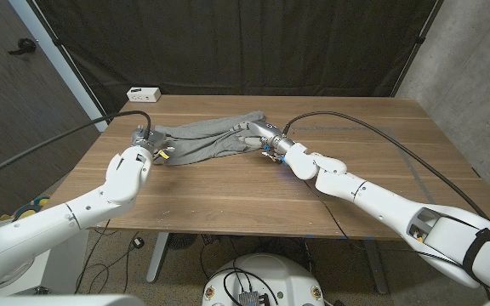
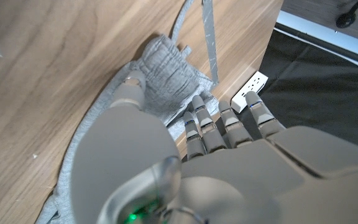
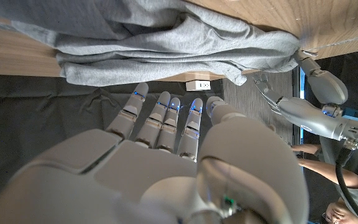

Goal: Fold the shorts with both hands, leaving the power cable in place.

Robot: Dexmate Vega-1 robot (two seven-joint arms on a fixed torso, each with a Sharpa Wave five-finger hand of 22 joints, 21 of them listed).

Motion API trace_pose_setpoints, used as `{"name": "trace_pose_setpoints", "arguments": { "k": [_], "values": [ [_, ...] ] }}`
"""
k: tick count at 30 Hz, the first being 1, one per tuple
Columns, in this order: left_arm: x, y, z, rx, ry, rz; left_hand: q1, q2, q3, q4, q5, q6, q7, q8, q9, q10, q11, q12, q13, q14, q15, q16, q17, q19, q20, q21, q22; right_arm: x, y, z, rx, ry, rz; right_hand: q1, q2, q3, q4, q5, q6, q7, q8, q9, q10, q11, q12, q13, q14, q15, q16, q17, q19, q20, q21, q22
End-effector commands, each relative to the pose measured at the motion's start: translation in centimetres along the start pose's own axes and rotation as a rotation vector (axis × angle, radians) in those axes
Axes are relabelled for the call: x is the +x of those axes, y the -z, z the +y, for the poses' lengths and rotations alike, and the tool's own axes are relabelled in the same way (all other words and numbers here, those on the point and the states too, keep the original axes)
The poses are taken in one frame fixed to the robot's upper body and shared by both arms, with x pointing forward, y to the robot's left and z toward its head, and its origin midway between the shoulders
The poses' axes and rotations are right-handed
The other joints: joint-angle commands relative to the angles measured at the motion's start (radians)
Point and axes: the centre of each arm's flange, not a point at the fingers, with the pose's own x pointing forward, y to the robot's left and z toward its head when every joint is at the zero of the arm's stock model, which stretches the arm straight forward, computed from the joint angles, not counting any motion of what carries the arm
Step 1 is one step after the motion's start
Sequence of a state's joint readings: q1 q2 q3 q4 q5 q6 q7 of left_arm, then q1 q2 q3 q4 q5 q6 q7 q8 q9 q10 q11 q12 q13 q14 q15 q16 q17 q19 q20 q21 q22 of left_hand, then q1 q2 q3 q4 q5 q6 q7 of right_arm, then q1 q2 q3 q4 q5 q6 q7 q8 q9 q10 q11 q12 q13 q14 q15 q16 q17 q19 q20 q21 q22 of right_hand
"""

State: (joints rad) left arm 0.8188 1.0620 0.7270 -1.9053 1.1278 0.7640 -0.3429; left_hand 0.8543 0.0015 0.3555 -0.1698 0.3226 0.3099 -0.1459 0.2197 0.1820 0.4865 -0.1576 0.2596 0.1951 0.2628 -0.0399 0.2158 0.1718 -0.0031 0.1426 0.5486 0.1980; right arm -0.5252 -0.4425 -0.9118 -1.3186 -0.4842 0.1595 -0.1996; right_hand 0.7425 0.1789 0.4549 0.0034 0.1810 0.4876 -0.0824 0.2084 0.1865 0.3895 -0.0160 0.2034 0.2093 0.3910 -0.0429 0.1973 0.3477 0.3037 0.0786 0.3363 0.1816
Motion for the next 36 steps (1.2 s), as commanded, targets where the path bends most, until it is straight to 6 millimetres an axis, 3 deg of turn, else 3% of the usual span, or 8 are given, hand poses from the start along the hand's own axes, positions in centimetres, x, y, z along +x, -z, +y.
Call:
{"name": "trace_pose_setpoints", "arguments": {
  "k": [1,4,8,16,20,27,31,36],
  "values": [
    [2.5,-2.4,-0.9,0.057,-0.01,0.006,0.099,0.053,0.048,-0.009,-0.021,0.05,-0.007,0.007,0.003,0.044,-0.001,0.006,-0.003,0.034,-0.03,0.003,0.002,0.015,-0.002,0.007,0.004,0.6,1.3,0.7,-0.021,-0.109,0.082,-0.018,-0.004,0.001,0.007,-0.003,0.003,0.003,-0.007,0.0,-0.002,0.001,-0.006,-0.001,-0.014,-0.052,0.007,0.005,0.002,0.0,-0.003,0.002],
    [2.8,-2.8,-1.1,0.064,-0.004,-0.001,0.159,0.082,0.074,-0.013,-0.046,0.081,-0.006,0.007,0.004,0.072,-0.005,0.005,-0.004,0.044,-0.04,-0.002,0.001,0.018,0.0,0.01,0.005,1.2,1.8,1.1,-0.006,-0.178,0.101,-0.075,-0.014,-0.022,0.031,-0.005,-0.049,-0.011,-0.027,0.001,-0.075,0.006,-0.025,-0.005,-0.094,-0.039,-0.007,-0.002,-0.039,0.001,-0.028,0.002],
    [3.1,-3.1,-1.1,0.068,-0.001,-0.011,0.204,0.105,0.094,-0.013,-0.071,0.115,-0.009,0.01,0.004,0.105,-0.013,0.007,-0.004,0.058,-0.054,-0.003,0.0,0.023,-0.005,0.015,0.007,1.5,1.8,1.6,-0.054,-0.194,0.106,-0.197,-0.018,-0.073,0.099,0.002,-0.104,-0.009,-0.028,0.003,-0.15,0.01,-0.022,-0.008,-0.193,-0.021,-0.01,-0.012,-0.104,0.006,-0.069,0.002],
    [3.6,-3.8,-1.3,0.093,-0.003,-0.038,0.255,0.12,0.112,-0.009,-0.121,0.22,-0.018,0.025,0.006,0.19,-0.021,0.016,-0.005,0.092,-0.077,-0.005,-0.001,0.037,-0.018,0.031,0.009,1.9,2.5,2.0,-0.072,-0.236,0.128,-0.294,-0.024,-0.114,0.151,0.009,-0.083,-0.005,-0.013,0.004,-0.144,0.018,-0.008,-0.009,-0.244,-0.024,-0.009,-0.023,-0.136,0.004,-0.091,0.001],
    [4.0,-4.3,-1.4,0.105,0.005,-0.051,0.269,0.123,0.122,-0.01,-0.128,0.251,-0.02,0.027,0.005,0.212,-0.023,0.016,-0.006,0.114,-0.097,-0.003,-0.001,0.052,-0.033,0.04,0.009,2.0,2.7,2.1,-0.073,-0.236,0.131,-0.308,-0.026,-0.118,0.154,0.012,-0.073,0.0,-0.01,0.004,-0.132,0.025,-0.003,-0.01,-0.241,-0.022,-0.006,-0.028,-0.137,0.005,-0.094,0.001],
    [4.5,-5.1,-1.5,0.135,-0.028,-0.073,0.287,0.113,0.149,0.0,-0.129,0.44,-0.007,0.054,0.009,0.353,-0.033,0.026,-0.004,0.175,-0.127,-0.009,-0.002,0.066,-0.056,0.065,0.01,1.9,3.1,2.1,-0.082,-0.235,0.142,-0.301,-0.02,-0.108,0.141,0.018,-0.065,0.003,-0.009,0.003,-0.123,0.022,0.0,-0.01,-0.226,-0.02,-0.002,-0.04,-0.129,0.002,-0.094,0.001],
    [4.5,-5.5,-1.6,0.173,-0.07,-0.072,0.279,0.114,0.147,0.0,-0.128,0.602,0.007,0.083,0.014,0.52,-0.047,0.057,0.012,0.242,-0.159,0.003,0.004,0.085,-0.071,0.085,0.005,1.7,3.4,2.0,-0.064,-0.219,0.13,-0.292,-0.015,-0.099,0.13,0.022,-0.061,0.005,-0.009,0.002,-0.121,0.02,0.0,-0.011,-0.219,-0.019,0.0,-0.048,-0.122,0.004,-0.093,0.001],
    [4.4,-5.1,-1.0,0.141,0.001,-0.073,0.183,0.065,0.109,0.03,-0.142,0.396,-0.02,-0.032,0.011,0.303,-0.022,-0.053,0.011,0.207,-0.123,-0.027,0.005,0.054,-0.041,0.088,0.007,1.8,3.4,1.8,-0.086,-0.217,0.131,-0.286,-0.013,-0.091,0.122,0.024,-0.057,0.005,-0.008,0.002,-0.117,0.018,0.001,-0.011,-0.211,-0.02,0.001,-0.056,-0.116,0.005,-0.093,0.001]
  ]
}}
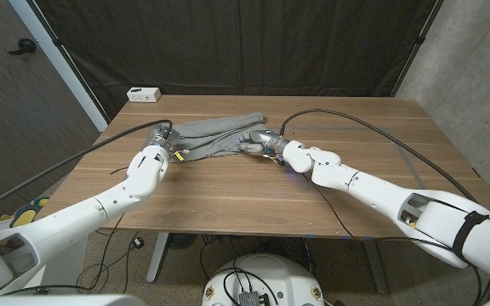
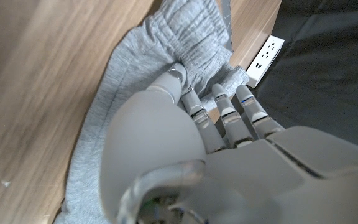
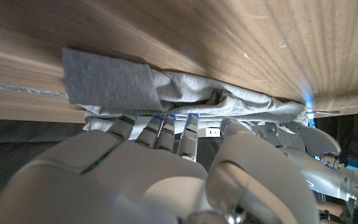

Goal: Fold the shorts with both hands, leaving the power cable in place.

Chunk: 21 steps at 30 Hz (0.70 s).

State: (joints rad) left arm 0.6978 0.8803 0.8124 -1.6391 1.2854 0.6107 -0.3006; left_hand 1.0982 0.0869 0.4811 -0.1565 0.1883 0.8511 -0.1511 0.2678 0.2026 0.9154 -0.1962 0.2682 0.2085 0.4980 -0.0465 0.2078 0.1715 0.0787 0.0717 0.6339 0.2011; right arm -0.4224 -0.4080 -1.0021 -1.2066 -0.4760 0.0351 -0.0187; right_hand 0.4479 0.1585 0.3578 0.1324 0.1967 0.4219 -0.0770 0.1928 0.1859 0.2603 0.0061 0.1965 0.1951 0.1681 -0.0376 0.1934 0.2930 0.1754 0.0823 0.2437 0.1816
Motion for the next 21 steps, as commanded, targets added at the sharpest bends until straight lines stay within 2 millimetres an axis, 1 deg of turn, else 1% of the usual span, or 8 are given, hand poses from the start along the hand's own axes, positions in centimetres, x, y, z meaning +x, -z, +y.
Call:
{"name": "trace_pose_setpoints", "arguments": {
  "k": [1,2,3,4,5,8,13,21],
  "values": [
    [0.2,-0.1,0.6,-0.012,0.043,-0.023,-0.091,-0.021,-0.022,0.027,-0.01,-0.173,-0.011,-0.088,-0.011,-0.162,0.012,-0.072,-0.003,-0.05,-0.107,-0.024,0.008,-0.047,0.04,-0.003,0.004,0.0,0.4,-0.2,-0.023,0.014,0.004,0.01,0.008,0.007,-0.008,0.008,0.009,0.0,0.007,0.003,0.014,-0.003,0.009,0.003,0.013,-0.026,0.005,-0.002,0.013,0.001,0.0,0.0],
    [0.1,0.1,0.9,-0.027,0.06,-0.018,-0.1,-0.017,-0.022,0.031,-0.01,-0.188,-0.01,-0.092,-0.011,-0.172,0.015,-0.074,-0.003,-0.055,-0.102,-0.024,0.009,-0.052,0.043,-0.004,0.004,0.0,0.4,-0.2,-0.019,0.016,0.0,0.013,0.009,0.009,-0.011,0.009,0.01,0.0,0.007,0.003,0.015,-0.003,0.009,0.003,0.014,-0.026,0.005,-0.004,0.014,0.001,0.0,0.0],
    [0.0,0.4,1.2,-0.045,0.084,-0.023,-0.124,-0.014,-0.022,0.036,-0.009,-0.215,0.001,-0.093,-0.012,-0.2,0.026,-0.077,-0.003,-0.076,-0.085,-0.026,0.009,-0.066,0.05,-0.008,0.004,-0.1,0.4,-0.2,-0.01,0.02,-0.003,0.018,0.01,0.013,-0.016,0.01,0.01,0.0,0.007,0.002,0.017,-0.002,0.009,0.003,0.014,-0.027,0.005,-0.007,0.015,0.001,0.0,0.0],
    [-0.1,0.7,1.5,-0.065,0.104,-0.026,-0.135,-0.012,-0.018,0.035,-0.009,-0.243,-0.007,-0.095,-0.012,-0.239,0.03,-0.084,-0.003,-0.1,-0.074,-0.031,0.009,-0.079,0.062,-0.012,0.004,-0.1,0.4,-0.2,-0.011,0.024,-0.006,0.019,0.011,0.015,-0.018,0.01,0.01,0.0,0.007,0.002,0.017,-0.003,0.009,0.003,0.015,-0.026,0.005,-0.008,0.016,0.001,0.0,0.0],
    [-0.2,1.0,1.7,-0.081,0.134,-0.03,-0.153,-0.015,-0.02,0.038,-0.011,-0.256,-0.004,-0.093,-0.012,-0.275,0.043,-0.088,-0.003,-0.124,-0.055,-0.033,0.01,-0.092,0.073,-0.016,0.004,-0.1,0.4,-0.2,-0.02,0.029,-0.009,0.025,0.011,0.018,-0.023,0.011,0.011,0.001,0.007,0.002,0.018,-0.003,0.009,0.003,0.017,-0.026,0.005,-0.012,0.02,-0.001,0.001,0.0],
    [-0.8,1.7,2.5,-0.116,0.19,-0.058,-0.195,-0.03,-0.03,0.039,-0.011,-0.3,-0.013,-0.091,-0.012,-0.352,0.048,-0.087,-0.002,-0.189,-0.032,-0.034,0.01,-0.124,0.091,-0.028,0.003,-0.1,0.3,-0.3,-0.032,0.034,-0.008,0.028,0.012,0.023,-0.027,0.011,0.012,0.001,0.006,0.002,0.019,-0.005,0.009,0.003,0.026,-0.028,0.008,-0.016,0.023,-0.001,0.001,0.0],
    [-2.3,2.7,3.7,-0.115,0.179,-0.041,-0.22,-0.06,-0.049,0.032,-0.006,-0.337,-0.014,-0.093,-0.012,-0.394,0.038,-0.084,-0.001,-0.215,-0.031,-0.032,0.007,-0.124,0.091,-0.029,0.001,-0.1,0.0,-0.3,-0.035,0.045,-0.015,0.035,0.013,0.029,-0.036,0.011,0.013,0.0,0.006,0.002,0.023,-0.006,0.009,0.003,0.032,-0.028,0.01,-0.021,0.032,0.001,0.003,0.0],
    [-4.3,4.0,4.9,-0.093,0.213,-0.013,-0.197,-0.063,-0.044,0.01,0.003,-0.39,-0.019,-0.095,-0.01,-0.441,0.039,-0.085,-0.001,-0.249,-0.025,-0.035,0.004,-0.124,0.082,-0.031,0.0,-0.4,-0.6,0.0,-0.035,0.053,-0.024,0.043,0.016,0.034,-0.047,0.01,0.015,0.001,0.005,0.002,0.03,-0.011,0.011,0.003,0.044,-0.031,0.017,-0.024,0.042,0.0,0.004,0.0]
  ]
}}
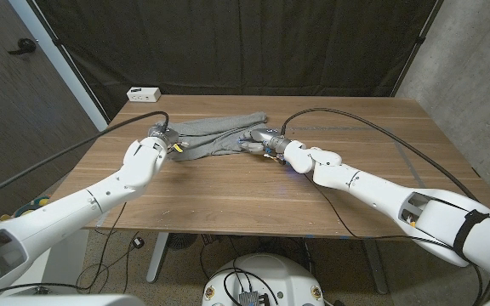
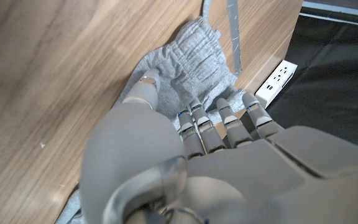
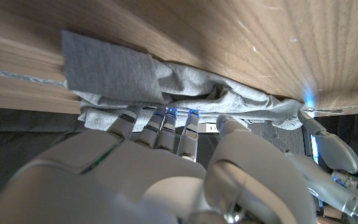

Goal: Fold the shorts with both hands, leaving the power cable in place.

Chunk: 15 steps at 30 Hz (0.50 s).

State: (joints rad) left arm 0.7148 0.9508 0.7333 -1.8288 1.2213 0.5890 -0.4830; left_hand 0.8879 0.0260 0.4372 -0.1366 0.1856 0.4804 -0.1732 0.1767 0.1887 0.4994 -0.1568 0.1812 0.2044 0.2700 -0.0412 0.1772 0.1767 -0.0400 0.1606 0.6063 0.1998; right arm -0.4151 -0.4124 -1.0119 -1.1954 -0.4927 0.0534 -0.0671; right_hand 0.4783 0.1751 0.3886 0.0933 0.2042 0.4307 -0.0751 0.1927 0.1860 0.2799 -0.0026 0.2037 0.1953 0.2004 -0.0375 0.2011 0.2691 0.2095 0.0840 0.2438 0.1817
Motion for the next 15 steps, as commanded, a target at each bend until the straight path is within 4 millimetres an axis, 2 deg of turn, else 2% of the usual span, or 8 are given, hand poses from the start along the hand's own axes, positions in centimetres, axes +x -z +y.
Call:
{"name": "trace_pose_setpoints", "arguments": {
  "k": [1,5,6,9,11,12,15],
  "values": [
    [-3.0,1.8,0.9,-0.003,0.142,0.043,0.012,-0.004,-0.004,-0.011,0.006,-0.038,0.003,-0.006,0.004,-0.034,0.001,0.003,0.003,-0.027,-0.029,-0.002,-0.001,-0.007,-0.011,-0.005,0.001,-0.4,-0.7,0.4,-0.006,0.014,-0.01,0.013,-0.001,0.004,-0.009,0.003,0.006,-0.001,0.005,0.002,0.011,-0.002,0.004,0.003,0.012,-0.031,0.01,-0.001,0.009,-0.002,0.004,0.0],
    [-3.5,1.7,0.8,0.067,0.14,0.057,0.001,-0.031,-0.026,-0.014,0.009,-0.1,-0.002,-0.009,0.003,-0.08,-0.002,0.003,0.003,-0.057,-0.028,-0.001,0.0,-0.015,-0.014,-0.01,0.0,-0.6,-0.9,0.5,0.003,0.025,-0.014,0.014,0.0,0.005,-0.01,0.002,0.006,-0.001,0.005,0.002,0.012,-0.003,0.004,0.003,0.016,-0.031,0.012,-0.002,0.012,-0.002,0.004,0.0],
    [-3.6,1.6,0.7,0.088,0.135,0.063,-0.005,-0.045,-0.035,-0.014,0.012,-0.124,-0.003,-0.01,0.003,-0.09,-0.011,0.004,0.003,-0.061,-0.03,0.001,0.0,-0.014,-0.016,-0.012,-0.001,-0.6,-1.0,0.6,-0.001,0.023,-0.014,0.015,0.0,0.006,-0.012,0.002,0.006,0.0,0.005,0.002,0.013,-0.004,0.004,0.003,0.018,-0.03,0.012,-0.003,0.013,-0.002,0.005,0.0],
    [-3.7,1.4,0.3,0.138,0.095,0.081,-0.017,-0.063,-0.053,-0.011,0.021,-0.174,0.01,-0.01,0.003,-0.121,-0.01,0.005,0.003,-0.086,-0.028,0.0,0.001,-0.017,-0.022,-0.016,-0.002,-0.7,-1.2,0.7,0.005,0.021,-0.015,0.016,0.002,0.007,-0.012,0.002,0.007,-0.001,0.005,0.002,0.014,-0.003,0.004,0.003,0.02,-0.032,0.014,-0.003,0.014,-0.002,0.004,0.0],
    [-3.6,1.4,0.0,0.153,0.078,0.082,-0.021,-0.077,-0.068,-0.009,0.033,-0.232,0.019,-0.01,0.003,-0.158,-0.019,0.004,0.003,-0.108,-0.022,0.001,0.002,-0.017,-0.024,-0.02,-0.003,-0.8,-1.3,0.8,0.005,0.025,-0.015,0.017,0.002,0.008,-0.014,0.002,0.008,-0.001,0.005,0.002,0.014,-0.003,0.004,0.003,0.022,-0.032,0.015,-0.003,0.016,-0.001,0.005,0.0],
    [-3.5,1.4,-0.2,0.163,0.065,0.082,-0.023,-0.079,-0.076,-0.007,0.039,-0.268,0.03,-0.011,0.003,-0.181,-0.01,0.004,0.003,-0.122,-0.017,0.002,0.002,-0.018,-0.023,-0.022,-0.003,-0.8,-1.4,0.8,0.008,0.019,-0.016,0.017,0.002,0.009,-0.015,0.002,0.008,-0.001,0.005,0.002,0.015,-0.002,0.004,0.003,0.022,-0.032,0.015,-0.004,0.017,-0.002,0.005,0.0],
    [-3.2,1.3,-0.7,0.176,0.037,0.085,-0.033,-0.088,-0.092,-0.001,0.049,-0.314,0.048,-0.008,0.002,-0.219,-0.008,0.003,0.003,-0.149,-0.011,0.0,0.003,-0.02,-0.022,-0.026,-0.003,-0.9,-1.5,0.9,0.009,0.023,-0.019,0.021,0.002,0.011,-0.019,0.002,0.008,-0.001,0.005,0.002,0.015,0.0,0.003,0.003,0.022,-0.031,0.014,-0.005,0.018,-0.001,0.004,0.0]
  ]
}}
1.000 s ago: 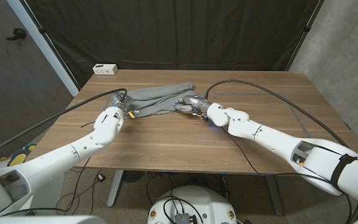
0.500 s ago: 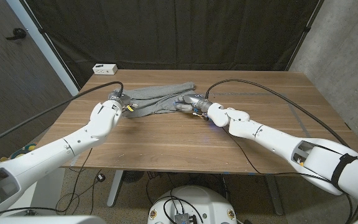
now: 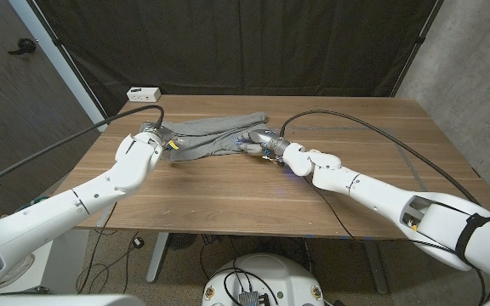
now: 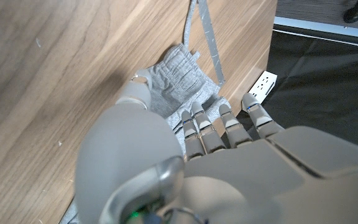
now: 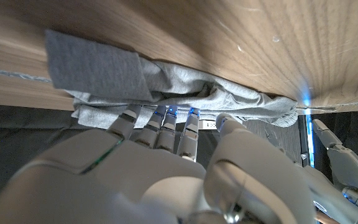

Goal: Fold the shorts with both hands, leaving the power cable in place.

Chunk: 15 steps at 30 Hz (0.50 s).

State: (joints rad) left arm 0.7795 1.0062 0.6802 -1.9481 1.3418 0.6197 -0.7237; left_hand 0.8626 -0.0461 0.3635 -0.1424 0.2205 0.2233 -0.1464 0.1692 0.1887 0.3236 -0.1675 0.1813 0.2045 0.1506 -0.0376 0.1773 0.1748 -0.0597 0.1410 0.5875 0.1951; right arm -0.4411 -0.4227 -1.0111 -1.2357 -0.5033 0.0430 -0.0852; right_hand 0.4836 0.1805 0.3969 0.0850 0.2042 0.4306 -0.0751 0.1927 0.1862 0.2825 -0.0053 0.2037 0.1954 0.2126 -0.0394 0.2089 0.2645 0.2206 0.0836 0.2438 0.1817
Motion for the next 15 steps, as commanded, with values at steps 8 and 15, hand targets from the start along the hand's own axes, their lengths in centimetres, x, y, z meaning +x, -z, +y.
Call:
{"name": "trace_pose_setpoints", "arguments": {
  "k": [8,15],
  "values": [
    [1.1,-0.5,-2.1,0.117,-0.155,0.023,-0.028,-0.035,-0.048,0.014,0.029,-0.093,0.03,0.009,0.001,-0.075,0.006,0.012,0.004,-0.036,-0.017,0.009,0.006,0.017,-0.005,-0.006,0.002,-0.4,-0.6,0.4,0.013,0.004,0.011,0.017,-0.004,0.005,-0.014,0.001,0.012,0.0,0.006,0.001,0.015,-0.001,0.003,0.003,0.011,-0.031,0.008,-0.003,0.009,-0.001,0.004,0.0],
    [2.8,-1.1,-2.9,0.147,-0.104,0.007,-0.02,-0.038,-0.055,0.011,0.039,-0.079,0.02,0.019,0.001,-0.073,0.003,0.02,0.004,-0.04,-0.017,0.01,0.005,0.02,-0.003,-0.007,0.002,-0.5,-0.1,0.6,0.021,0.001,0.025,0.018,-0.003,0.006,-0.016,0.0,0.013,0.001,0.006,0.001,0.017,0.001,0.003,0.003,0.012,-0.031,0.009,-0.003,0.01,-0.001,0.003,0.0]
  ]
}}
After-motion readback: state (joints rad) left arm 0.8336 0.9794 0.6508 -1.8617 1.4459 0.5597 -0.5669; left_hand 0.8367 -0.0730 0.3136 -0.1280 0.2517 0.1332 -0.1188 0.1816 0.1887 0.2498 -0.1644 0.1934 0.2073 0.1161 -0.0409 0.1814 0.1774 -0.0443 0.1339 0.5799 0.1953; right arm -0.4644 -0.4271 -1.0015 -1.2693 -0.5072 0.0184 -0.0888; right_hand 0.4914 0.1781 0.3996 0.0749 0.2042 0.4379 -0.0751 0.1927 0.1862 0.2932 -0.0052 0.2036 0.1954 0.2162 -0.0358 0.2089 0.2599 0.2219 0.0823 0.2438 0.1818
